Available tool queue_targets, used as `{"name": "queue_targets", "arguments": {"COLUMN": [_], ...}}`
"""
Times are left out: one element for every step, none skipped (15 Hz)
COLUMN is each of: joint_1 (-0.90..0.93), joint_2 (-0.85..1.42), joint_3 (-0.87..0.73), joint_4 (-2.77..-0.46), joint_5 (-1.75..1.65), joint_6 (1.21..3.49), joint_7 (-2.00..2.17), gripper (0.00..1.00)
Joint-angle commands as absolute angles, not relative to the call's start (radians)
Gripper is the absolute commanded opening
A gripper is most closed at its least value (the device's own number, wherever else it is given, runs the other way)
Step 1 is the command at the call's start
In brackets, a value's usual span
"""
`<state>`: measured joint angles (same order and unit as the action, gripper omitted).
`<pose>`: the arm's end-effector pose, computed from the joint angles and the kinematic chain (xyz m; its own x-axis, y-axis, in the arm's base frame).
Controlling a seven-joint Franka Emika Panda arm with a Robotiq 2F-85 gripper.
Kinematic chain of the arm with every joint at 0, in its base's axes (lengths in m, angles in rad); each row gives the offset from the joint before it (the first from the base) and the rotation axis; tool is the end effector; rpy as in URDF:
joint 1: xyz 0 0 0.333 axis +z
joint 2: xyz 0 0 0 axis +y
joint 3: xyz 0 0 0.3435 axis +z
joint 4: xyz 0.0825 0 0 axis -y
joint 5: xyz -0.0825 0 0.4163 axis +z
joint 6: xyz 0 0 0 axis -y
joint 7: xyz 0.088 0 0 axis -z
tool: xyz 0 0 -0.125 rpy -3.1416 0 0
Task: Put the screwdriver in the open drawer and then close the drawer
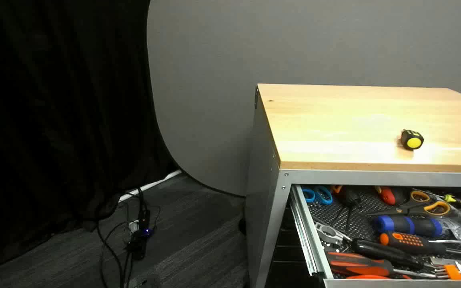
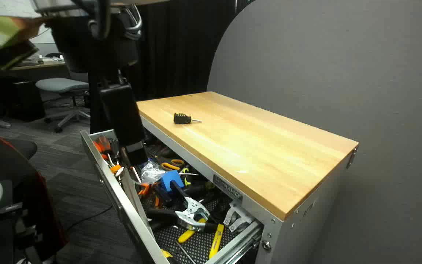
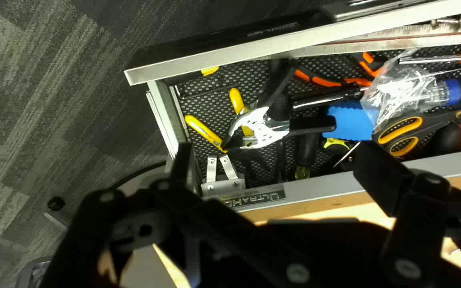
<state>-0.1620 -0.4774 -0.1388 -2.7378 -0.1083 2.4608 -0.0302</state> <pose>0.3833 -0.1160 0.3681 0.9645 -0.1770 0.1960 -0.1855 -0.9823 0.0257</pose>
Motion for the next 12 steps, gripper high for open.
{"name": "queue_targets", "arguments": {"joint_1": [-0.168, -0.168, -0.168, -0.168, -0.168, -0.168, -0.168, -0.168, -0.180, -0.181, -0.175, -0.165], "joint_2": [-0.478, -0.478, -0.479, -0.479, -0.479, -0.479, -0.479, -0.479, -0.491, -0.521, -0.493, -0.495], "joint_3": [-0.133, -0.133, -0.133, -0.133, -0.133, -0.133, -0.133, -0.133, -0.096, -0.049, -0.009, 0.035], "joint_4": [-2.736, -2.736, -2.735, -2.735, -2.735, -2.735, -2.735, -2.735, -2.748, -2.780, -2.741, -2.742], "joint_5": [-0.104, -0.104, -0.104, -0.104, -0.104, -0.104, -0.104, -0.104, -0.126, -0.137, -0.147, -0.153], "joint_6": [2.459, 2.459, 2.459, 2.459, 2.459, 2.459, 2.459, 2.459, 2.472, 2.498, 2.502, 2.507], "joint_7": [-0.033, -0.033, -0.033, -0.033, -0.033, -0.033, -0.033, -0.033, 0.027, 0.101, 0.153, 0.207], "gripper": [1.00, 1.00, 1.00, 1.00, 1.00, 1.00, 1.00, 1.00, 1.00, 1.00, 1.00, 1.00]}}
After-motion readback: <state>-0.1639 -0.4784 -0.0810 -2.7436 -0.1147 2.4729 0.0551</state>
